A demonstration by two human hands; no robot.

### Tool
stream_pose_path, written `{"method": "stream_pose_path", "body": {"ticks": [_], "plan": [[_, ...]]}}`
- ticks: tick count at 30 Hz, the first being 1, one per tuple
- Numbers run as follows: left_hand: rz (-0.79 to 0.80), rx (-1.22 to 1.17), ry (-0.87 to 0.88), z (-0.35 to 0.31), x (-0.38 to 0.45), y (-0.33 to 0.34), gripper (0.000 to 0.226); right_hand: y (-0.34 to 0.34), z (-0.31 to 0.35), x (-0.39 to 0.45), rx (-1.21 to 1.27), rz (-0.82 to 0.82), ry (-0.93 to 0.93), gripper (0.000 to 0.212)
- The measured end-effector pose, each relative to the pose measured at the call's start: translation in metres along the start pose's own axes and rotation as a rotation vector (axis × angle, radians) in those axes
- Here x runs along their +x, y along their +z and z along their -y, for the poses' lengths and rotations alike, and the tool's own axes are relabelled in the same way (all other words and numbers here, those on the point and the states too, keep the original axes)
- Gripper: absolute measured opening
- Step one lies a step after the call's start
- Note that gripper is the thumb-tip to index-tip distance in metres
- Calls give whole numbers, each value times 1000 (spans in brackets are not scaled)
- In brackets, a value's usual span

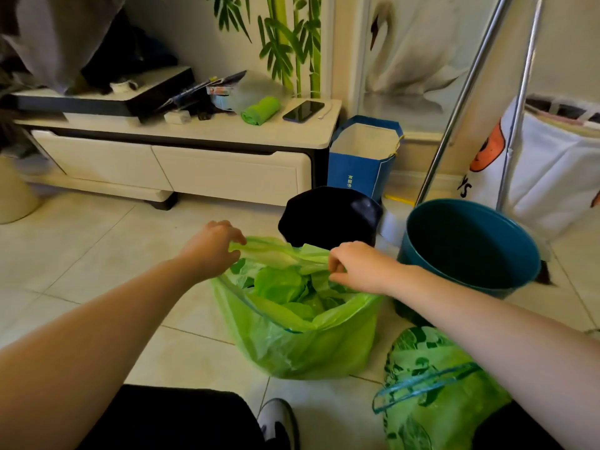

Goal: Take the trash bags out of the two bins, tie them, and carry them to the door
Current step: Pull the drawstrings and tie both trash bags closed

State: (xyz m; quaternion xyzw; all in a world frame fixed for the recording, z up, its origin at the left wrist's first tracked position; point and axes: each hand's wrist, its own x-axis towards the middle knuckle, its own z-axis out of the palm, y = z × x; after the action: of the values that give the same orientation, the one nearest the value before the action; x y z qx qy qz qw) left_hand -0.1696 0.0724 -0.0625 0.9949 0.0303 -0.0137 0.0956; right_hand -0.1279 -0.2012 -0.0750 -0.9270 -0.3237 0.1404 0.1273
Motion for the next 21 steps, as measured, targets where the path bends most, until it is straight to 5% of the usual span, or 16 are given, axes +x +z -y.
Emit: {"method": "stream_pose_path", "body": {"ticks": [9, 13, 21], "plan": [[133, -16, 227, -48, 20, 28, 54, 45, 27, 4, -50, 284, -148, 38], [188, 60, 241, -58, 30, 32, 62, 53, 36, -2, 12, 339, -206, 58], [310, 93, 189, -63, 42, 37, 57, 60, 53, -4, 32, 341, -202, 57]]}}
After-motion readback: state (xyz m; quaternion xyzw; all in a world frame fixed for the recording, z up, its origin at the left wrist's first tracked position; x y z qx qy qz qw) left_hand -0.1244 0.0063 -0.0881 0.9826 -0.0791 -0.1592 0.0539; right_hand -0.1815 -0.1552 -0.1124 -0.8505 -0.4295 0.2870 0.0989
